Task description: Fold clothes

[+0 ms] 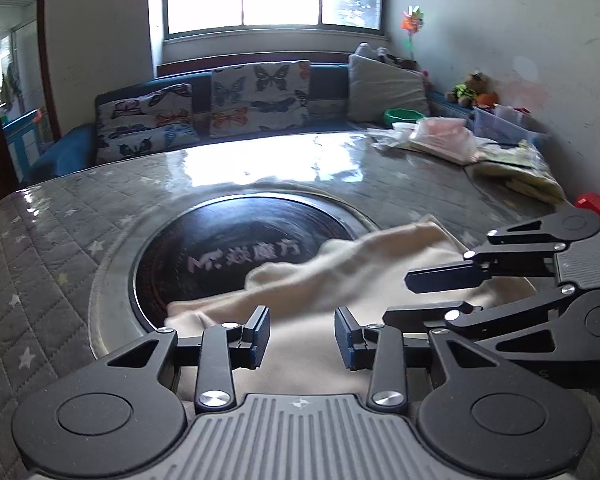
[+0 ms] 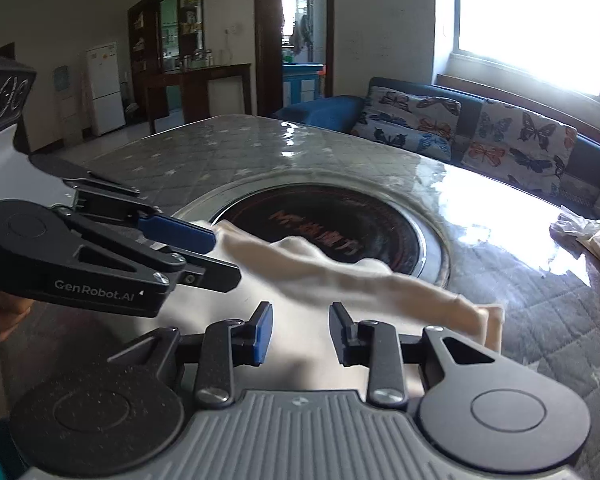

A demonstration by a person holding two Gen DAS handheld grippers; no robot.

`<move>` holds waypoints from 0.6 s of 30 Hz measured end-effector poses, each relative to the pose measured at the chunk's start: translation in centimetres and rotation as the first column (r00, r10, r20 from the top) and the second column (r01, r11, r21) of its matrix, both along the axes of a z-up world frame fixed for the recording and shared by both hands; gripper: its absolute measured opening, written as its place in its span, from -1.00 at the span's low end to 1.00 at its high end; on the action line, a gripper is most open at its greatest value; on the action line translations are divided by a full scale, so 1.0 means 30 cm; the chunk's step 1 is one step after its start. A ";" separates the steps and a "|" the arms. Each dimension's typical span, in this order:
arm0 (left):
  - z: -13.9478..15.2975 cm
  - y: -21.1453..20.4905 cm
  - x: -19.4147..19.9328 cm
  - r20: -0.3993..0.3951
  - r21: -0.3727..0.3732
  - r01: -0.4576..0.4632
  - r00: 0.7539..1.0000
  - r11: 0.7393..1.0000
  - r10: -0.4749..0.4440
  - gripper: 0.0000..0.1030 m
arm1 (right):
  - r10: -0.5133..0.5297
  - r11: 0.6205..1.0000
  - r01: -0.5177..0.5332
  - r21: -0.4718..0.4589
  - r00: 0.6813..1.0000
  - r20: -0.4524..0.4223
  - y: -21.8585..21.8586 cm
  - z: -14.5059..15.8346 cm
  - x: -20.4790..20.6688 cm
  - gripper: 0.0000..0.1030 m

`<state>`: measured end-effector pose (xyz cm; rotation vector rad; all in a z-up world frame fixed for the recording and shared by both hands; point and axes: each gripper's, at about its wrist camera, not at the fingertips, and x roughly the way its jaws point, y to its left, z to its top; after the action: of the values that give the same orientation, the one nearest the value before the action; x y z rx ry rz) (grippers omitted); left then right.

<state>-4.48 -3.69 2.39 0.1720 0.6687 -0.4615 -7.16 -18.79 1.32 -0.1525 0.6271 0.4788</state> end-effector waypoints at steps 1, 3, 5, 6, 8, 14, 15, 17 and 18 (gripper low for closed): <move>-0.009 -0.004 -0.018 0.003 0.012 0.008 1.000 1.000 -0.008 -0.23 | 0.001 1.000 -0.001 -0.004 1.000 0.012 0.004 -0.003 -0.024 -0.40; -0.033 -0.009 -0.037 -0.009 0.031 0.016 1.000 0.999 -0.015 -0.23 | -0.005 1.000 0.005 -0.004 1.000 0.009 0.003 -0.018 -0.047 -0.40; -0.062 -0.009 -0.040 -0.030 0.041 0.015 0.999 0.999 -0.013 -0.23 | -0.020 1.000 0.020 0.010 1.000 -0.005 -0.003 -0.036 -0.055 -0.40; -0.075 -0.004 -0.042 -0.024 0.041 0.014 1.000 0.999 -0.013 -0.23 | -0.028 0.999 0.028 0.016 1.000 -0.012 -0.006 -0.044 -0.059 -0.40; -0.080 0.002 -0.043 -0.022 0.037 0.009 1.000 0.999 -0.008 -0.22 | -0.045 0.998 0.045 0.033 0.999 -0.018 -0.017 -0.043 -0.070 -0.40; -0.074 0.015 -0.047 -0.025 0.028 -0.004 1.000 1.000 0.005 -0.18 | -0.133 0.990 0.134 0.040 0.991 -0.024 -0.104 -0.019 -0.104 -0.39; -0.078 0.016 -0.048 -0.026 0.026 -0.007 1.000 1.000 0.007 -0.18 | -0.144 0.988 0.146 0.045 0.989 -0.041 -0.121 -0.029 -0.103 -0.35; -0.080 0.015 -0.052 -0.024 0.025 -0.010 1.000 1.000 0.011 -0.17 | -0.162 0.983 0.167 0.072 0.984 -0.077 -0.161 -0.051 -0.103 -0.30; -0.080 0.016 -0.053 -0.024 0.025 -0.012 1.000 1.000 0.013 -0.17 | -0.162 0.983 0.168 0.069 0.984 -0.077 -0.160 -0.044 -0.105 -0.30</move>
<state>-6.06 -3.22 -0.01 0.1855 0.6991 -0.4438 -10.31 -23.59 0.00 -0.0120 0.6843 0.3479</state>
